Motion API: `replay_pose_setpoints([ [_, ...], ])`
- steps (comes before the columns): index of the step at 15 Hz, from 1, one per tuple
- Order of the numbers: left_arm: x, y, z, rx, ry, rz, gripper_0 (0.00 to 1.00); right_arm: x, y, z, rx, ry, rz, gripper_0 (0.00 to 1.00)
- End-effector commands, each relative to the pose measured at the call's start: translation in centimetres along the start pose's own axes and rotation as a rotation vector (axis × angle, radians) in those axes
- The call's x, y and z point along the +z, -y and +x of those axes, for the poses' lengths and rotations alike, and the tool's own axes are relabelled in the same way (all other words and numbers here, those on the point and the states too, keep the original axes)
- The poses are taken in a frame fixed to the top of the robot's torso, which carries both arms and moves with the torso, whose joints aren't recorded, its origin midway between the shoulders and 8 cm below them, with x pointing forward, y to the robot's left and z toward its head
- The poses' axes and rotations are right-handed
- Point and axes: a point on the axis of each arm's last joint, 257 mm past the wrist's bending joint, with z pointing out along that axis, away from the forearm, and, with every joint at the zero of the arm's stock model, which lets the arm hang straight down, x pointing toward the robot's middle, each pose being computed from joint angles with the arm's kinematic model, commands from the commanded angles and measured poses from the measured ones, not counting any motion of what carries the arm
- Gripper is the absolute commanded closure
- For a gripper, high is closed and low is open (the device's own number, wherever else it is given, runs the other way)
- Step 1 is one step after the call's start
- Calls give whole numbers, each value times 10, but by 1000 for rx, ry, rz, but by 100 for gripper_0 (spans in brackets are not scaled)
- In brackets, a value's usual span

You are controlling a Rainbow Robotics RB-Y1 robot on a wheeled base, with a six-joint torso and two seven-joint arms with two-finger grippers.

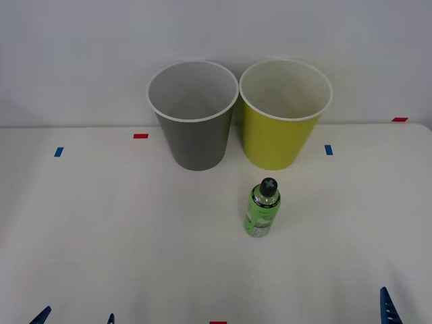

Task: Put cans in the gray bin and PET bottles in the light green bin.

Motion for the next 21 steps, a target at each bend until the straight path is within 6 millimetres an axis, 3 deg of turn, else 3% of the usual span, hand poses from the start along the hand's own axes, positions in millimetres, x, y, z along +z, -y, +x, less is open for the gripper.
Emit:
replay_pose_setpoints([
  [1, 0, 0, 0, 0, 0, 0, 0, 0, 0, 0, 0, 0, 0, 0],
  [21, 0, 0, 0, 0, 0, 0, 0, 0, 0, 0, 0, 0, 0, 0],
])
